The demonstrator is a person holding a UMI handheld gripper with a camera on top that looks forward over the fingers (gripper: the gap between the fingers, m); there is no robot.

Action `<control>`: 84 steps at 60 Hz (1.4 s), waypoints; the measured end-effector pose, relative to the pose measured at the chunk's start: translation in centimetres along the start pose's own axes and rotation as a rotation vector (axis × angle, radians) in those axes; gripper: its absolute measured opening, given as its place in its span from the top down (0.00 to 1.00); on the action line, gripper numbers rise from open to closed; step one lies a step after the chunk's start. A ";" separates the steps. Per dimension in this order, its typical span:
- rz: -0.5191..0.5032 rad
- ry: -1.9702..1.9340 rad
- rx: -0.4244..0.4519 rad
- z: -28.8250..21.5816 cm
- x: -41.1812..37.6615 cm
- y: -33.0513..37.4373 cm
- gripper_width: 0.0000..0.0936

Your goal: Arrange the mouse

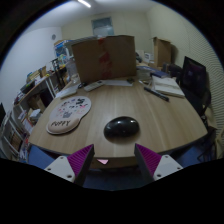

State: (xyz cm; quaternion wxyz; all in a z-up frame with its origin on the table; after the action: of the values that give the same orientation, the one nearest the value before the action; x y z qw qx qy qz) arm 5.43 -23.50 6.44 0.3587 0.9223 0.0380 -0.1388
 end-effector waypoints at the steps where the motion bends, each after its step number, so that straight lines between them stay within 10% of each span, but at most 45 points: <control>1: -0.006 0.004 -0.001 0.0 -0.3 -0.5 0.11; 37: 0.087 0.059 0.114 -6.4 -2.1 -11.2 0.13; 45: 0.087 0.043 0.181 -6.8 -2.5 -12.5 0.41; 61: 0.126 -0.070 0.122 -9.6 -3.5 -10.3 0.63; 73: 0.015 -0.011 0.387 -20.8 -13.8 -4.4 0.61; 84: -0.019 0.073 0.291 -16.4 -22.6 -10.7 0.62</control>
State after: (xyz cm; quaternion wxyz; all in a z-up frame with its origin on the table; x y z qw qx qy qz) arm -14.30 -3.88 17.45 0.2181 0.9686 0.0391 -0.1127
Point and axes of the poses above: the point between the fingertips, and its own axes, seen from behind it with the camera up: x to the right, z down, y backward, against the way the camera looks, the point moved 10 cm from there along y, backward, against the way the camera looks, and after that the axes turned 12 degrees about -y, right-handed, at the moved point
